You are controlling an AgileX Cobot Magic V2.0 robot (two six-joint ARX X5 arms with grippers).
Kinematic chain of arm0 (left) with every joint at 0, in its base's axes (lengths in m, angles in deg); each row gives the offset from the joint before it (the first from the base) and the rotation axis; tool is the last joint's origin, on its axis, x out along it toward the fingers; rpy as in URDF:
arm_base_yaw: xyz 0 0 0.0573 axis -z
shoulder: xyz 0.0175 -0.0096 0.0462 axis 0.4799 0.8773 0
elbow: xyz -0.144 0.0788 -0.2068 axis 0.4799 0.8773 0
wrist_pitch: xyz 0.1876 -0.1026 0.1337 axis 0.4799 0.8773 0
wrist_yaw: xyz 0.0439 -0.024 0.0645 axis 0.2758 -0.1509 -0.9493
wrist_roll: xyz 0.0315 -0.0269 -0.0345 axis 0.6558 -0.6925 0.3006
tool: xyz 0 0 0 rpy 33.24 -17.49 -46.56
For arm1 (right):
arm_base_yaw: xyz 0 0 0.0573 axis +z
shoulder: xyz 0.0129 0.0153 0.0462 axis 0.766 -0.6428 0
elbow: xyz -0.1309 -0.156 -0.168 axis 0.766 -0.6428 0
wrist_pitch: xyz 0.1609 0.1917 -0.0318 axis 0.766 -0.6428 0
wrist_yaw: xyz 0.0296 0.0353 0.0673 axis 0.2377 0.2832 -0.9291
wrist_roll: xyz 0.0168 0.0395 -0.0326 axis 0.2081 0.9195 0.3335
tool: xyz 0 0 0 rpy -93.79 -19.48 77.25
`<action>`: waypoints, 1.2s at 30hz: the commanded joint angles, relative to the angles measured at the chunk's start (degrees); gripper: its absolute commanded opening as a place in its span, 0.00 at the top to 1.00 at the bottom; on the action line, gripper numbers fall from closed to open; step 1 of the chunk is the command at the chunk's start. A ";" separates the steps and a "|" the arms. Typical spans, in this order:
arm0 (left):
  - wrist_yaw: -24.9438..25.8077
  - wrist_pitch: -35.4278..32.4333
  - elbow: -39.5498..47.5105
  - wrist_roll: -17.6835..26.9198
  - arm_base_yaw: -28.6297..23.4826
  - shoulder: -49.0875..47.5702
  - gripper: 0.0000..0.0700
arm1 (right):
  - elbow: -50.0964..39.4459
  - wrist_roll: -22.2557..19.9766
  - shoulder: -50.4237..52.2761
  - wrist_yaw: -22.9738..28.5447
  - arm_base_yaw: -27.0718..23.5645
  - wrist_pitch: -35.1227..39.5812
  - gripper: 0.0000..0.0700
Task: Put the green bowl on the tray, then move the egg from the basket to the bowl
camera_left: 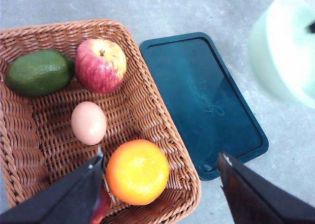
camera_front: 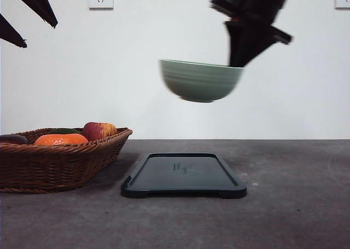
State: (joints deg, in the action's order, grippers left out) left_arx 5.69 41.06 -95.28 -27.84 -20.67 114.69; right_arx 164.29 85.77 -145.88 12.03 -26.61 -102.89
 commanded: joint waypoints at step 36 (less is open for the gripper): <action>0.39 0.20 -1.40 -0.75 0.11 0.55 0.33 | 11.36 1.74 -13.93 3.27 2.43 -5.64 0.59</action>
State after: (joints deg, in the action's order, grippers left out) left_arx 5.69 41.54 -95.28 -28.59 -20.67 114.69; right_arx 174.36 87.46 -159.59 15.20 -24.70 -108.00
